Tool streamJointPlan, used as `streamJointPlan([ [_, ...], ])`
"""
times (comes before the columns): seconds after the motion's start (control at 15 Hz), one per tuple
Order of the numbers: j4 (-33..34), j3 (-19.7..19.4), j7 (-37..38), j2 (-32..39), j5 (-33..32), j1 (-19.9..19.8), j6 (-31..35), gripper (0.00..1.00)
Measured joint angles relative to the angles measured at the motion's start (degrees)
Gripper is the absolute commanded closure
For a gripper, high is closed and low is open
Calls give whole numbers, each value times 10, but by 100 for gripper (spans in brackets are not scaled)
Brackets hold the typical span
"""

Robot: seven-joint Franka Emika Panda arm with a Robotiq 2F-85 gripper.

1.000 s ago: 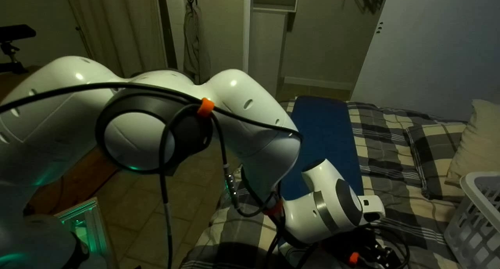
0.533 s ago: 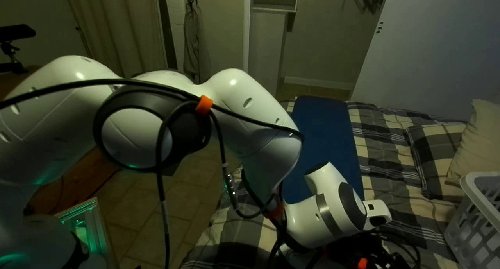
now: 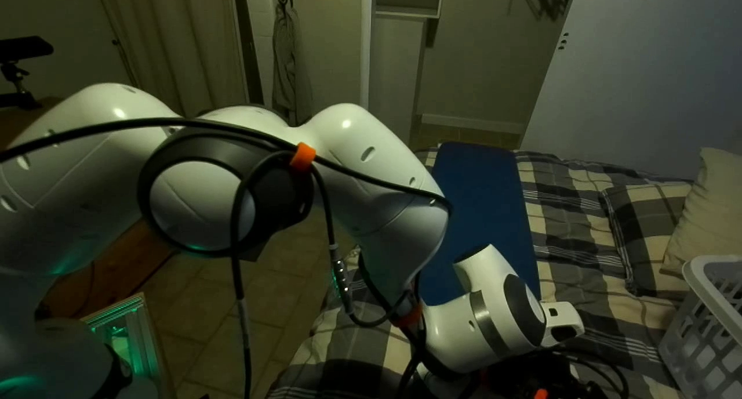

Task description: Fold the white cloth

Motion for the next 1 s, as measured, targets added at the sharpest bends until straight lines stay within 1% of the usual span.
streamJointPlan([
  [0.13,0,4,-1,2,14,-1,0,0],
  [0.4,0,16,-23,0,76,1,6,0],
  [0.67,1,17,-40,-9,133,5,32,0],
  [0.8,1,18,-53,-15,171,8,47,0],
  [1.0,2,25,-80,-18,253,16,72,0],
])
